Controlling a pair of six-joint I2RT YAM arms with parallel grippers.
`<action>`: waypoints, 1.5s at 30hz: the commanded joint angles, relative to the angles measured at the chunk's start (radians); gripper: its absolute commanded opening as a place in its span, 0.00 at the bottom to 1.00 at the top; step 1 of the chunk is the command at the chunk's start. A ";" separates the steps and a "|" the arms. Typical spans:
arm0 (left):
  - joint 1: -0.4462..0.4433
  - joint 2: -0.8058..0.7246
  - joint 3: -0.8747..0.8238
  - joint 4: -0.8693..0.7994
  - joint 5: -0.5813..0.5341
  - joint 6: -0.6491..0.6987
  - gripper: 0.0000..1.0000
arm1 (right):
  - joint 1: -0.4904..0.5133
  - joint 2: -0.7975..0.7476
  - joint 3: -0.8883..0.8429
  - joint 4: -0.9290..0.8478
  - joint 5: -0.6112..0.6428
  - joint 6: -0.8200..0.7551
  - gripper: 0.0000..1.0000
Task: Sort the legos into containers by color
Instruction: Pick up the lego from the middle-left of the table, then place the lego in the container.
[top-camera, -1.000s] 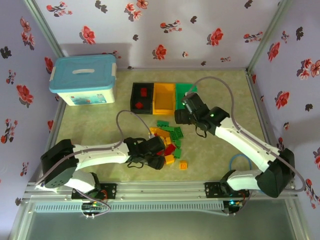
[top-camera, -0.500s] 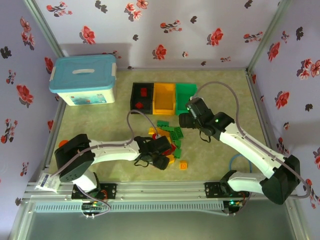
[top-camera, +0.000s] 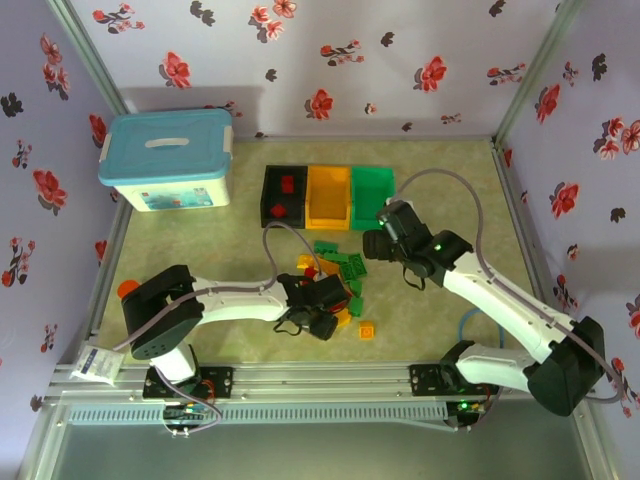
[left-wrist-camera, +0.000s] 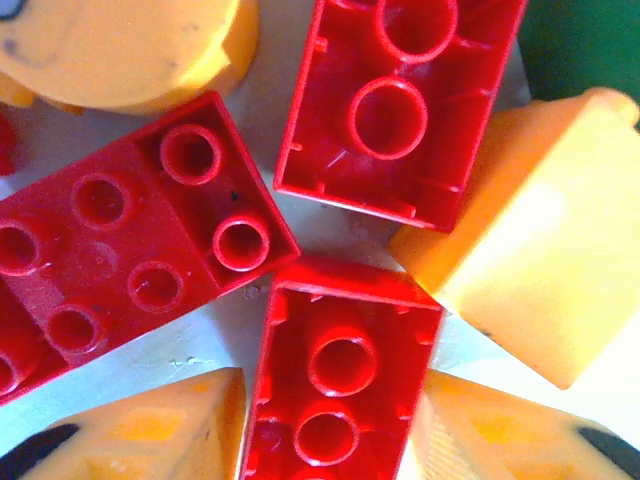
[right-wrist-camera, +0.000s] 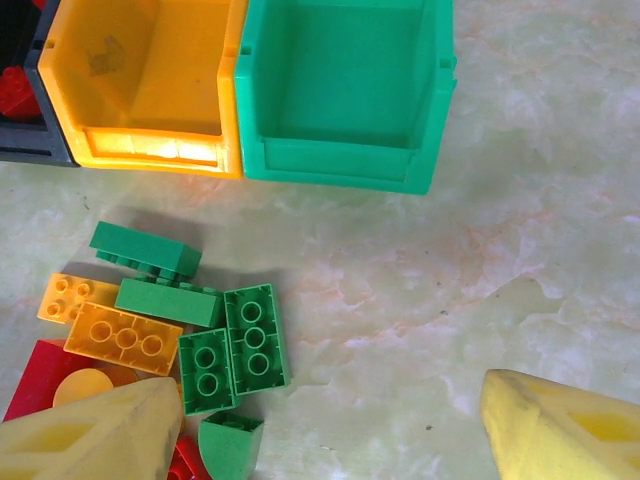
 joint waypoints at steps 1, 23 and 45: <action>-0.010 -0.011 0.038 -0.041 -0.006 0.001 0.38 | -0.009 -0.027 -0.018 0.020 0.024 0.022 0.78; 0.432 -0.195 0.356 -0.166 -0.055 0.132 0.31 | -0.060 -0.088 -0.166 0.004 -0.060 0.090 0.78; 0.745 0.340 0.800 -0.253 0.030 0.254 0.31 | -0.057 -0.122 -0.282 0.033 -0.240 0.136 0.77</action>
